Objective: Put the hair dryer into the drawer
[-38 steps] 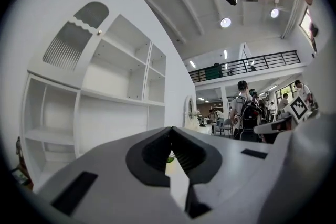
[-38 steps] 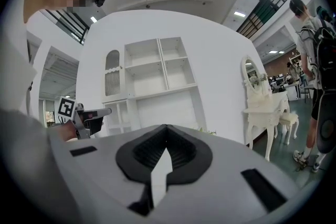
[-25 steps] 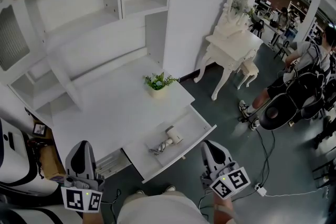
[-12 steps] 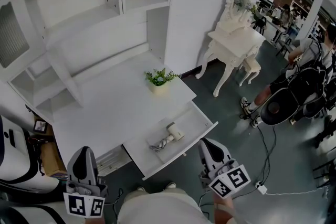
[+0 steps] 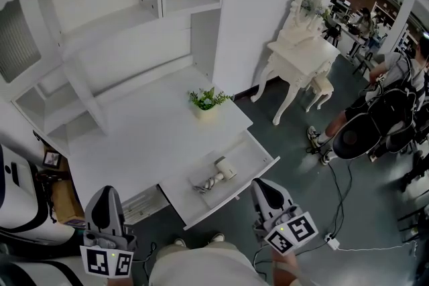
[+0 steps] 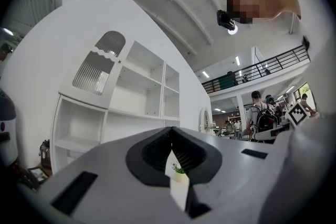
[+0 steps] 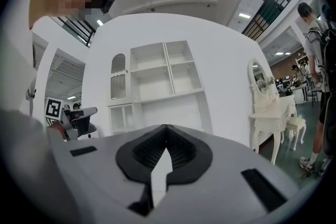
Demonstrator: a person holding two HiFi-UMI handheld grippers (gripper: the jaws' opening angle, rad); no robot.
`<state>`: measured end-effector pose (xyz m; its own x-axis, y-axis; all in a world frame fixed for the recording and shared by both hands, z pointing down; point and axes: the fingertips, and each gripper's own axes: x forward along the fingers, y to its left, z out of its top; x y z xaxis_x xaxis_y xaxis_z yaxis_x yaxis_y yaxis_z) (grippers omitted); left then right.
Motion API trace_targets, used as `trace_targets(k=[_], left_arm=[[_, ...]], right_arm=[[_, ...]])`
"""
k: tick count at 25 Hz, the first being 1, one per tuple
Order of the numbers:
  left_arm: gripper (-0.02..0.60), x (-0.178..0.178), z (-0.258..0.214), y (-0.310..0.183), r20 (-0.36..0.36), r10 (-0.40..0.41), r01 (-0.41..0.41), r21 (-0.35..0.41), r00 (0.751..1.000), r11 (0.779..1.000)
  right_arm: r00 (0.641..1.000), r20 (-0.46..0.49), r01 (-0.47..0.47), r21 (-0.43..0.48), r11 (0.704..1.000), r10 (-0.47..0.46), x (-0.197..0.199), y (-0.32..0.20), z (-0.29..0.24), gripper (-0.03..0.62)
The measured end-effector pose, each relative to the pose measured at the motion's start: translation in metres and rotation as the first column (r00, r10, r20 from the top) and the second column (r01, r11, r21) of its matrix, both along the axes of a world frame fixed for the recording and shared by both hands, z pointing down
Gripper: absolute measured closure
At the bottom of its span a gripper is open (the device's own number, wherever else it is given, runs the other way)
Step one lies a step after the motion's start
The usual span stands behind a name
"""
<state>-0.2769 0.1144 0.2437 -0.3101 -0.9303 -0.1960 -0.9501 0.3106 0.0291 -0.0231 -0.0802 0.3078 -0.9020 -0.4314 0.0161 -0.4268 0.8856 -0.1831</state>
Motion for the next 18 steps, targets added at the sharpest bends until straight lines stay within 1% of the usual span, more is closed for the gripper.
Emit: trace_targets(k=[11,18], left_arm=[[0.566,-0.013,0.009,0.011,-0.016,0.002,-0.003,-0.027,1.0,1.0],[0.566,-0.016,0.009,0.008,-0.018,0.02,-0.021,-0.02,1.0,1.0]], right_arm=[[1.0,0.0,0.014,-0.002,1.0,-0.014,-0.021,0.016,0.0,0.586],[1.0,-0.003,0.002,-0.008,1.0,-0.002,-0.023,0.02,0.003,0.586]])
